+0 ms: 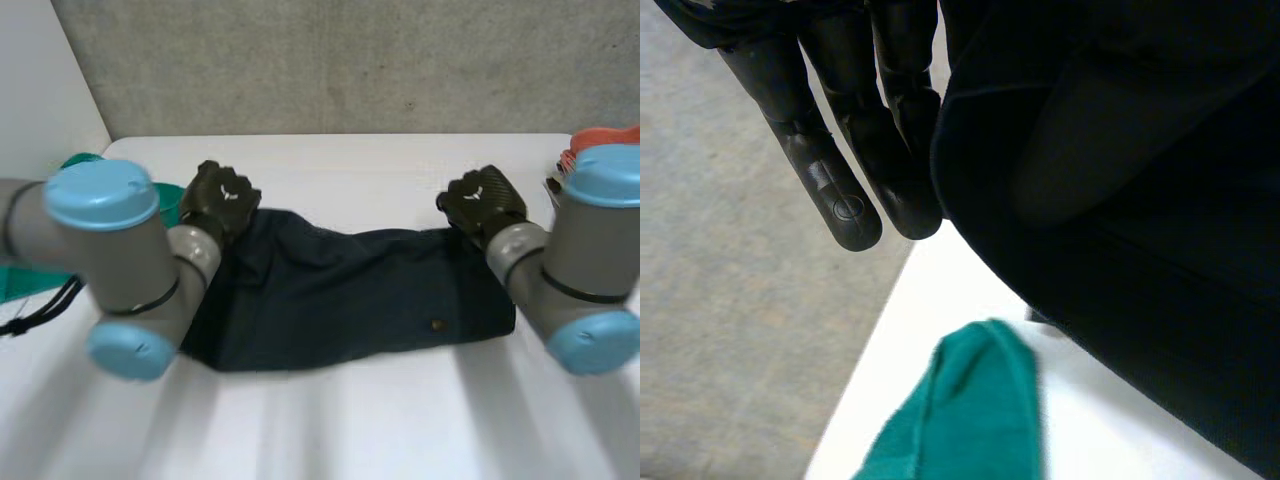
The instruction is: Fold the laundry.
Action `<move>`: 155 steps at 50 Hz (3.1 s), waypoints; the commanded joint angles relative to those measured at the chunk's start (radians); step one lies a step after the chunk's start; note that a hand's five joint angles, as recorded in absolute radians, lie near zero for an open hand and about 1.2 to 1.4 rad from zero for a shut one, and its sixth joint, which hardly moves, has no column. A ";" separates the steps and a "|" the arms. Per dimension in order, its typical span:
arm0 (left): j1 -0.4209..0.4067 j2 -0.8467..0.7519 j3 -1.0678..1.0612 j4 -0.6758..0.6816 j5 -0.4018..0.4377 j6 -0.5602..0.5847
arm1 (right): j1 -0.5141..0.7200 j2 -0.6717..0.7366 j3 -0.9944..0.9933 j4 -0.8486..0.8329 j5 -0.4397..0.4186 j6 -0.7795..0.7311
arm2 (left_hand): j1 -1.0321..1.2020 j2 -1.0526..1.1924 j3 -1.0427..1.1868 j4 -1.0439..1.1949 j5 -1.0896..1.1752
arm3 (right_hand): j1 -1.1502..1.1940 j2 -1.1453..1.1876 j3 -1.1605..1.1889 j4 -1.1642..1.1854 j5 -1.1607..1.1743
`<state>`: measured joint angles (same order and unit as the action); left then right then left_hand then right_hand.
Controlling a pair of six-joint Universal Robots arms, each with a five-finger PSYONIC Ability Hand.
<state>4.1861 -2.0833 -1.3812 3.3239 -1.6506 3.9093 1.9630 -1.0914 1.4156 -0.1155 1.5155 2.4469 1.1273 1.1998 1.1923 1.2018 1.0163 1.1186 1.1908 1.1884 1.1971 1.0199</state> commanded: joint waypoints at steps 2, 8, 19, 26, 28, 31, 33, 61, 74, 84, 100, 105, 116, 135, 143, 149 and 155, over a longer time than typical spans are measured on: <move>0.011 -0.273 0.306 0.023 -0.049 0.007 | 0.034 0.224 -0.177 -0.168 0.028 -0.006 | 0.269 0.196 0.204 0.194 0.205 | 0.278 0.205 0.208 0.199 0.202; 0.012 -0.406 0.452 0.069 -0.049 0.008 | 0.047 0.372 -0.280 -0.332 0.063 -0.012 | -0.028 -0.101 -0.093 -0.103 -0.092 | 0.186 0.114 0.116 0.107 0.110; -0.029 -0.265 0.363 0.089 -0.089 -0.004 | 0.054 0.207 -0.222 -0.308 0.149 0.017 | -0.953 -1.025 -1.018 -1.027 -1.016 | -0.944 -1.016 -1.014 -1.023 -1.020; -0.031 -0.018 0.134 0.085 -0.077 -0.008 | -0.002 -0.008 -0.096 0.018 0.048 0.083 | -0.953 -1.025 -1.018 -1.027 -1.016 | -0.944 -1.016 -1.014 -1.023 -1.020; -0.032 0.029 0.076 0.085 -0.072 -0.011 | -0.025 -0.056 -0.055 0.150 0.010 0.131 | -0.953 -1.025 -1.018 -1.027 -1.016 | -0.920 -0.992 -0.990 -0.999 -0.996; -0.037 0.113 -0.037 0.086 -0.058 -0.047 | -0.058 -0.079 -0.011 0.252 -0.033 0.181 | -0.952 -1.025 -1.017 -1.027 -1.016 | -0.782 -0.854 -0.851 -0.860 -0.857; -0.043 0.150 -0.093 0.088 -0.035 -0.090 | -0.091 -0.088 0.055 0.309 -0.084 0.207 | -0.949 -1.022 -1.014 -1.024 -1.013 | -0.643 -0.716 -0.713 -0.722 -0.719; -0.057 0.190 -0.228 0.094 0.049 -0.318 | -0.144 0.035 0.304 -0.270 -0.090 0.150 | -0.931 -1.004 -0.996 -1.006 -0.995 | 0.278 0.205 0.208 0.199 0.202; -0.049 0.262 -0.259 0.086 0.048 -0.320 | -0.271 -0.104 0.261 -0.099 -0.074 -0.234 | -0.934 -1.007 -0.999 -1.009 -0.998 | 0.278 0.205 0.208 0.199 0.202; -0.046 0.293 -0.266 0.089 0.043 -0.320 | 0.180 -0.087 0.175 -0.279 -0.182 -0.302 | -0.940 -1.013 -1.005 -1.015 -1.004 | 0.278 0.205 0.208 0.199 0.202; -0.044 0.316 -0.231 0.097 0.037 -0.329 | 0.332 -0.060 0.209 -0.293 -0.336 -0.251 | -0.949 -1.022 -1.014 -1.024 -1.013 | -0.944 -1.016 -1.014 -1.023 -1.020; -0.057 0.315 -0.141 0.109 0.014 -0.404 | 0.211 -0.269 0.261 -0.296 -0.321 0.401 | -0.943 -1.016 -1.008 -1.018 -1.007 | -0.944 -1.016 -1.014 -1.023 -1.020; -0.218 0.100 0.103 -0.006 0.012 -0.545 | -0.016 -0.265 0.130 0.038 -0.230 0.588 | -0.937 -1.010 -1.002 -1.012 -1.001 | -0.944 -1.016 -1.014 -1.023 -1.020; -0.242 -0.156 0.174 -0.190 -0.150 -0.568 | 0.045 0.178 -0.173 0.250 -0.198 0.544 | -0.943 -1.016 -1.008 -1.018 -1.007 | -0.944 -1.016 -1.014 -1.023 -1.020; -0.239 -0.205 0.145 -0.231 -0.156 -0.544 | 0.063 0.264 -0.187 0.254 -0.161 0.492 | -0.934 -1.007 -0.999 -1.009 -0.998 | -0.944 -1.016 -1.014 -1.023 -1.020; -0.236 -0.215 0.125 -0.237 -0.153 -0.530 | 0.074 0.260 -0.185 0.255 -0.104 0.368 | -0.911 -0.983 -0.976 -0.985 -0.974 | -0.944 -1.016 -1.014 -1.023 -1.020; -0.236 -0.186 0.136 -0.234 -0.147 -0.530 | 0.111 0.182 -0.158 0.240 -0.054 0.316 | -0.914 -0.986 -0.979 -0.988 -0.977 | -0.944 -1.016 -1.014 -1.023 -1.020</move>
<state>3.9488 -2.2955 -1.2552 3.0859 -1.8043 3.3792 2.0498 -0.8409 1.2354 0.1378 1.4222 2.8060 0.1891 0.2087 0.2090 0.2033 0.0463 0.1642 0.1705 0.1972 0.2041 0.0433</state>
